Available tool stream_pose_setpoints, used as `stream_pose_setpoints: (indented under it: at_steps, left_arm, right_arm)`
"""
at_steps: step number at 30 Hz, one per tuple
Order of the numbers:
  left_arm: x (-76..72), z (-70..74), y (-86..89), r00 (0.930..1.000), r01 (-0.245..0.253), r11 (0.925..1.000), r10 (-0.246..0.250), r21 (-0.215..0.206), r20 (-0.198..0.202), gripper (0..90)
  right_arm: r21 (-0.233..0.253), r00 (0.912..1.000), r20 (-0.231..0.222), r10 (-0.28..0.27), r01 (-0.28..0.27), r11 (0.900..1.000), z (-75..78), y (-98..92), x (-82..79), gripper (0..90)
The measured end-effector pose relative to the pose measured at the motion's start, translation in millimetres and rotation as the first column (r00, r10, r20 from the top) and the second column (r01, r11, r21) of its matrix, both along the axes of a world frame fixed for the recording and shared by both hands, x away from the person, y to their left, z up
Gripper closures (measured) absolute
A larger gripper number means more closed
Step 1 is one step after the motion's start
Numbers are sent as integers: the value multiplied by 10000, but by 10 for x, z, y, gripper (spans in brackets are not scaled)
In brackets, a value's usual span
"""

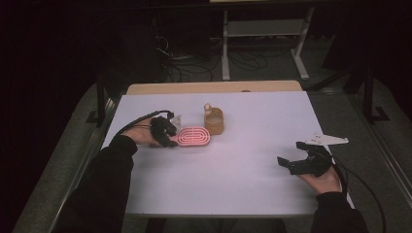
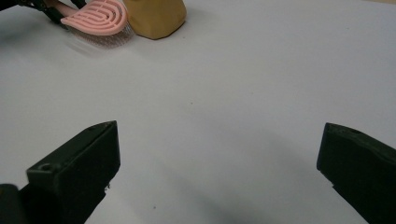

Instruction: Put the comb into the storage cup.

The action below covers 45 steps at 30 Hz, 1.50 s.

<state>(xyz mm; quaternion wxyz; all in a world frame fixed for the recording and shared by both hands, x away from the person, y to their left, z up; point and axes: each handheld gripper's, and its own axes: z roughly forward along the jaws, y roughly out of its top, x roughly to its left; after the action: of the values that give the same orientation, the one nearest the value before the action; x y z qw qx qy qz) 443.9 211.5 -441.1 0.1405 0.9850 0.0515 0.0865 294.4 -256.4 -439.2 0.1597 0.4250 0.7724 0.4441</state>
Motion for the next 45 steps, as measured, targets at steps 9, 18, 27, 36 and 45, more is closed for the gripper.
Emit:
stream_pose_setpoints:
  at_steps: [9,18,27,36,45]
  left_arm:
    - [5,-12,-24,9997,104,9999,-105,-48,-240,646]
    - [-51,13,-27,9988,412,9989,-406,225,-280,687]
    - [-110,120,51,9991,46,9999,-52,-140,-410,698]
    - [-194,282,141,9995,-119,9995,110,-297,-295,698]
    - [-330,411,238,9997,-237,9965,236,-803,-29,699]
  right_arm:
    - [1,10000,-1,16,-16,10000,0,-5,0,0]
    - [6,10000,1,11,-11,10000,-1,-5,1,0]
    - [27,10000,4,-7,7,10000,3,-5,-2,0]
    - [49,10000,12,-10,10,10000,5,-4,-4,0]
    - [25,10000,-4,-12,12,10000,5,3,-4,0]
